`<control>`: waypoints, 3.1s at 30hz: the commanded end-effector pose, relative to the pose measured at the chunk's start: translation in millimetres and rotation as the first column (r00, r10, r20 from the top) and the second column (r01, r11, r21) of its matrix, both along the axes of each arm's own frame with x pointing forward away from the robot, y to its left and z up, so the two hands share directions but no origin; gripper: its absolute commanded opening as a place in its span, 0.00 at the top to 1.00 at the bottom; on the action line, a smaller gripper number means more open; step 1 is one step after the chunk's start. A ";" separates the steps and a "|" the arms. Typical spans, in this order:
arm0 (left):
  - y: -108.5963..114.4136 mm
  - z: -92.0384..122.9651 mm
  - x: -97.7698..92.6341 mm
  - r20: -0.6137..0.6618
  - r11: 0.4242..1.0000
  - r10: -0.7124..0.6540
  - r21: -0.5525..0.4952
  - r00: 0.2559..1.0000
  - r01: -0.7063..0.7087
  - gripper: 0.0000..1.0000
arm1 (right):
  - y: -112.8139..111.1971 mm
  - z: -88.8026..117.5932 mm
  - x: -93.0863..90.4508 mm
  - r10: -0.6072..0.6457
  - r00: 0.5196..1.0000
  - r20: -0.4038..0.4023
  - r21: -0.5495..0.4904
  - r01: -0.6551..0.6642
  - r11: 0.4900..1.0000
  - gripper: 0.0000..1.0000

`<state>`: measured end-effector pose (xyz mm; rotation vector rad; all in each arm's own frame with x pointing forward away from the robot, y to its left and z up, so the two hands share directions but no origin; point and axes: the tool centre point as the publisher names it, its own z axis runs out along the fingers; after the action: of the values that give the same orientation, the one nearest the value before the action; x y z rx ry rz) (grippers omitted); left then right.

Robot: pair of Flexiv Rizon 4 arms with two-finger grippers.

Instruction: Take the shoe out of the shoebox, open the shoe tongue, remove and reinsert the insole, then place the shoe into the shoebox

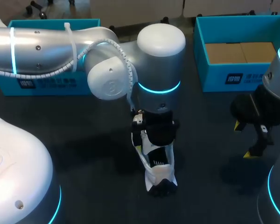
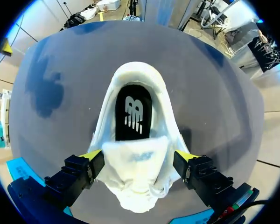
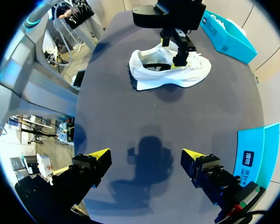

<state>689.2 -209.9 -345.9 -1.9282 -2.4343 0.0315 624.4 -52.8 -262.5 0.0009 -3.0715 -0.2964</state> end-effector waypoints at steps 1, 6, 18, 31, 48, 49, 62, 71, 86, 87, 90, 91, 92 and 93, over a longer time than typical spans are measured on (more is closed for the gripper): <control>2.7 6.5 6.6 0.005 1.000 0.012 -0.007 1.000 -0.012 0.00 | 0.1 -1.0 -0.8 0.000 1.000 0.002 -0.001 0.000 1.000 0.00; 3.2 13.4 18.4 0.020 0.999 0.044 -0.016 0.999 -0.044 0.00 | 0.1 -1.0 -0.8 0.000 1.000 0.002 -0.001 0.000 1.000 0.00; 14.5 59.5 47.9 0.050 0.995 0.084 -0.064 0.995 -0.080 0.00 | 0.1 -1.0 -0.8 0.000 1.000 0.002 -0.001 0.000 1.000 0.00; 23.3 76.3 33.2 0.036 0.994 0.053 -0.097 0.998 -0.049 0.72 | 0.1 -1.0 -0.8 0.000 1.000 0.002 -0.001 0.000 1.000 0.00; 1.3 19.2 -2.6 -0.045 0.996 -0.036 -0.082 0.998 0.032 0.75 | 0.1 -1.0 -0.8 0.000 1.000 0.002 -0.001 0.000 1.000 0.00; 0.3 17.1 -5.1 -0.043 0.996 -0.039 -0.077 0.998 0.036 0.75 | 0.1 -1.0 -0.8 0.000 1.000 0.002 -0.001 0.000 1.000 0.00; 2.0 24.0 -10.5 -0.036 0.995 -0.048 -0.087 0.998 0.045 0.76 | 0.1 -1.0 -0.8 0.000 1.000 0.002 -0.001 0.000 1.000 0.00; -1.3 6.4 -13.0 -0.049 0.996 -0.040 -0.077 0.998 0.036 0.76 | 0.1 -1.0 -0.8 0.000 1.000 0.002 -0.001 0.000 1.000 0.00; 12.5 53.2 -13.9 0.011 0.992 0.002 -0.129 1.000 0.000 0.67 | 0.1 -1.0 -0.8 0.000 1.000 0.002 -0.001 0.000 1.000 0.00; 14.7 58.1 -13.9 0.008 0.992 0.028 -0.127 1.000 -0.026 0.66 | 0.1 -1.0 -0.8 0.000 1.000 0.002 -0.001 0.000 1.000 0.00; 19.8 68.3 -14.5 -0.018 0.987 0.123 -0.106 0.992 -0.124 0.40 | 0.1 -1.0 -0.8 0.000 1.000 0.002 -0.001 0.000 1.000 0.00; 21.4 71.3 -16.0 -0.025 0.985 0.138 -0.101 0.990 -0.140 0.10 | 0.1 -1.0 -0.8 0.000 1.000 0.002 -0.001 0.000 1.000 0.00; 23.2 74.5 -18.6 -0.033 0.984 0.145 -0.100 0.989 -0.148 0.00 | 0.1 -1.0 -0.8 0.000 1.000 0.002 -0.001 0.000 1.000 0.00; 24.5 78.2 -20.8 -0.026 0.983 0.147 -0.104 0.989 -0.149 0.00 | 0.1 -1.0 -0.8 0.000 1.000 0.002 -0.001 0.000 1.000 0.00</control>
<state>672.9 -197.9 -290.3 -1.7589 -2.5959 0.1852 624.3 -52.8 -262.5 0.0006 -3.0716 -0.2964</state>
